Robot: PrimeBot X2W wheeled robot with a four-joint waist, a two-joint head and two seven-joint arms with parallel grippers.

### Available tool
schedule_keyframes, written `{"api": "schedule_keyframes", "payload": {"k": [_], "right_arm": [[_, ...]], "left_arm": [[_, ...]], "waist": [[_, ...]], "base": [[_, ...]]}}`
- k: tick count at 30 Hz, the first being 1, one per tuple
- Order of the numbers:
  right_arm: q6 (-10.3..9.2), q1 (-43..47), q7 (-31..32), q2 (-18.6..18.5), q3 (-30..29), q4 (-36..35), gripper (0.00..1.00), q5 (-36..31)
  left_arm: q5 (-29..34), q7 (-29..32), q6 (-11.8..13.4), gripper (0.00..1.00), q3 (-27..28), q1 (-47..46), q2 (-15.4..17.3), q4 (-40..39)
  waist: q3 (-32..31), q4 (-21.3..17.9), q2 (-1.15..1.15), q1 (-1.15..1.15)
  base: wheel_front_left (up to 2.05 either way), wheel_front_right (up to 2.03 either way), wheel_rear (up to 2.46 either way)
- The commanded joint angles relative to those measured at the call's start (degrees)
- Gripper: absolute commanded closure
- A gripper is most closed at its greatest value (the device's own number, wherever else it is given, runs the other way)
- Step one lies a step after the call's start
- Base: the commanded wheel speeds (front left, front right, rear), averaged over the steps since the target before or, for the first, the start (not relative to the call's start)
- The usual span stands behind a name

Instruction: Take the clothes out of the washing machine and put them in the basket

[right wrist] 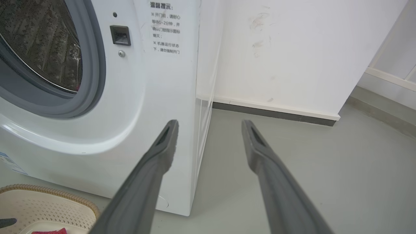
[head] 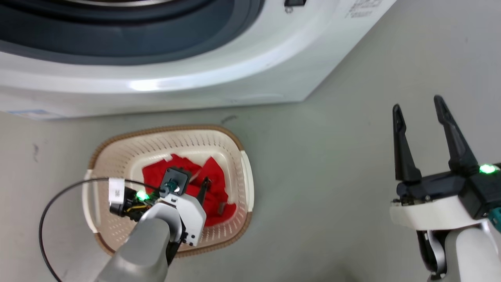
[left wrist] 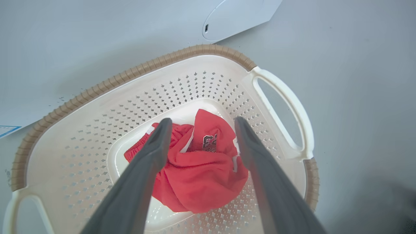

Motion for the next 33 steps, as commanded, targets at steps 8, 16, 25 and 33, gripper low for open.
{"api": "schedule_keyframes", "payload": {"k": [8, 16, 25, 33], "right_arm": [[-0.04, 4.29, -0.12, 0.01, 0.14, 0.93, 0.00, -0.89], [-0.04, 5.68, -0.12, 0.01, 0.85, 1.14, 0.00, -0.80], [-0.04, 4.54, -0.12, 0.02, 1.52, 0.54, 0.00, -0.09], [-0.04, 1.84, -0.12, 0.02, 2.10, -0.19, 0.00, 0.96]], "left_arm": [[-0.35, -0.18, 2.58, 0.00, 5.14, 8.99, 1.10, -15.27], [0.95, -0.18, 5.10, 0.00, 12.71, 14.37, 1.65, -31.75], [1.86, -0.19, 5.24, 0.00, 21.04, 10.82, 0.75, -39.75], [3.73, -0.18, 4.22, 0.00, 22.86, -3.75, 2.32, -31.32]], "waist": [[-9.64, 2.98, 0.00, 0.00], [-12.78, 2.82, 0.00, 0.00], [-11.21, 0.60, 0.00, 0.00], [-6.13, -2.18, 0.00, 0.00]], "base": [[0.00, 0.00, 0.00], [0.00, 0.00, 0.00], [0.00, 0.00, 0.00], [0.00, 0.00, 0.00]]}}
